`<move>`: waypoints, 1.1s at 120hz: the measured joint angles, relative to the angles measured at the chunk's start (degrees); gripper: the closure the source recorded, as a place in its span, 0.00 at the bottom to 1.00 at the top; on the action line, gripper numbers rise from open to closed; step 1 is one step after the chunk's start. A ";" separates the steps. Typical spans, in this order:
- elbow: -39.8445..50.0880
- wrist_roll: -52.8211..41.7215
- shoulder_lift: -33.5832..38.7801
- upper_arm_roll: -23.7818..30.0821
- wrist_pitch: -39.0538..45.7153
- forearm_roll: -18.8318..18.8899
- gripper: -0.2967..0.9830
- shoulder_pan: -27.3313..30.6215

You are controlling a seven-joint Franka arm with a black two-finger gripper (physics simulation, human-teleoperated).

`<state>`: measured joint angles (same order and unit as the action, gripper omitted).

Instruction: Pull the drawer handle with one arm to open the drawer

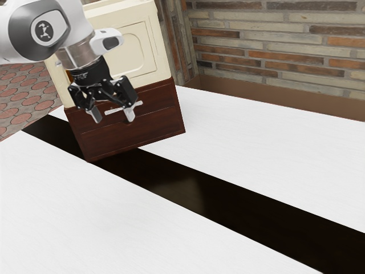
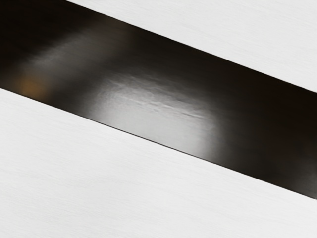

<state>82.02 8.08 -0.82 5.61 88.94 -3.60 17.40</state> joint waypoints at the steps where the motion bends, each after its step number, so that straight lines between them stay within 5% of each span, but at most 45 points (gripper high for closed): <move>1: 0.00 0.01 0.00 0.00 0.00 0.00 0.23 -0.03; 34: -0.02 0.38 -0.06 -0.02 0.00 0.00 0.23 -2.20; 46: -8.52 -1.17 0.19 -0.03 -1.02 0.43 0.23 -3.45; 75: -14.28 -24.31 5.20 -0.02 -2.38 3.79 0.23 -5.96; 111: -0.58 -52.76 5.55 -1.37 4.07 5.12 0.23 -5.13; 132: 11.90 -63.88 6.69 -3.07 15.88 2.81 0.23 -5.45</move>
<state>93.92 -55.80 5.87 2.54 104.82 -0.79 11.95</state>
